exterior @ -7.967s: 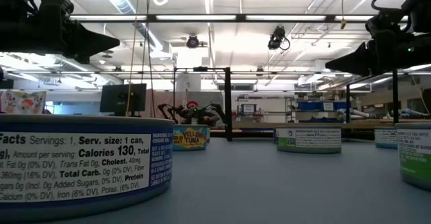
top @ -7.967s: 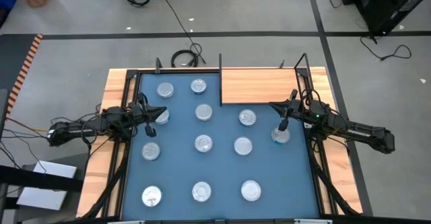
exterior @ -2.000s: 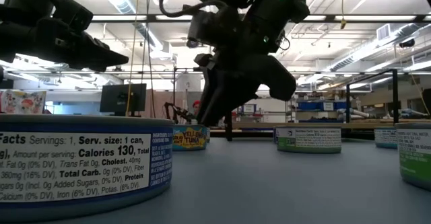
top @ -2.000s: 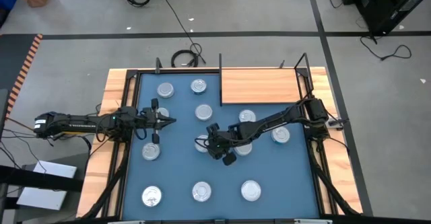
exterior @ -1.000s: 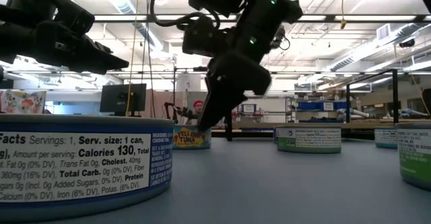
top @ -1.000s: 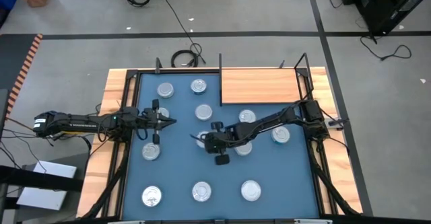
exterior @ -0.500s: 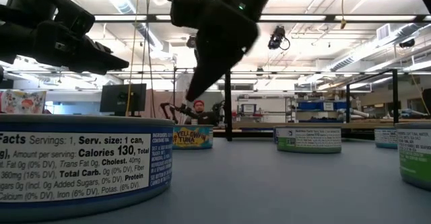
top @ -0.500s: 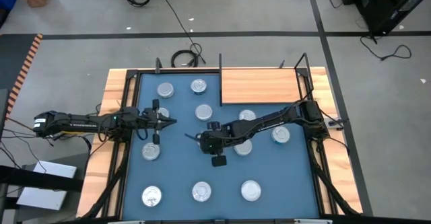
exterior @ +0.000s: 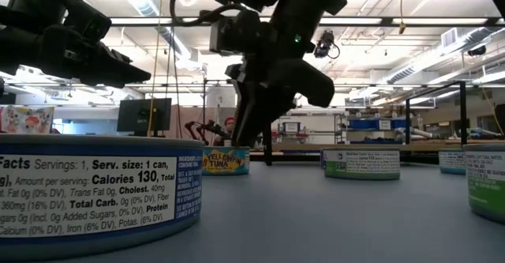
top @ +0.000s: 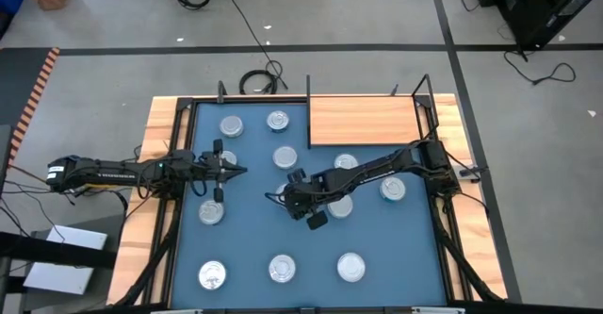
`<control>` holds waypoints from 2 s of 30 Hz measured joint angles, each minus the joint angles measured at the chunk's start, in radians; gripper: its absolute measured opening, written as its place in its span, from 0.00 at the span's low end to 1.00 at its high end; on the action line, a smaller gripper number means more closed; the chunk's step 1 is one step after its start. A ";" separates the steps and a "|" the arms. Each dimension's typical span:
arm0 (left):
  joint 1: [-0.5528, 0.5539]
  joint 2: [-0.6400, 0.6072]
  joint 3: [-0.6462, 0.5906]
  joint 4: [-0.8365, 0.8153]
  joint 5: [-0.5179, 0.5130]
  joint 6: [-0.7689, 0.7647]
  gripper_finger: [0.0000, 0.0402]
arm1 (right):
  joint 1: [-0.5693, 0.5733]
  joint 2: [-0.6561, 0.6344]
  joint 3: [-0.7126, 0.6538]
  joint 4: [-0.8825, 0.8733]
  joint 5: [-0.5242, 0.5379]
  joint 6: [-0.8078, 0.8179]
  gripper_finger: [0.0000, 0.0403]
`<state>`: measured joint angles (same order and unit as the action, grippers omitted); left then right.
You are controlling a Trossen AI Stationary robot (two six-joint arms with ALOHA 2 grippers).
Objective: Stack canned seafood by type on shelf
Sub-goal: Put the center yellow and blue tuna can on the shelf
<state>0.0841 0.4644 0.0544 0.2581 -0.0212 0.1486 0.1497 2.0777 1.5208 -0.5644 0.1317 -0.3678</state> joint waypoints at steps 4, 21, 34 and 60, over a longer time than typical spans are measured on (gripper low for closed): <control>0.000 0.000 0.000 0.000 0.000 0.000 0.04 | 0.000 0.000 -0.035 0.023 0.001 -0.006 0.22; 0.000 0.000 0.000 -0.001 0.000 0.000 0.04 | -0.009 -0.001 -0.057 0.075 0.010 -0.082 0.16; 0.000 0.000 0.000 -0.002 0.000 0.000 0.04 | -0.014 -0.001 -0.040 0.061 0.013 -0.037 0.01; 0.000 0.000 0.000 -0.003 0.000 -0.006 0.04 | 0.036 -0.001 0.279 -0.294 0.122 0.108 0.00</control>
<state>0.0841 0.4648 0.0544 0.2554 -0.0212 0.1429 0.1861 2.0769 1.8002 -0.8581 0.2538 -0.2595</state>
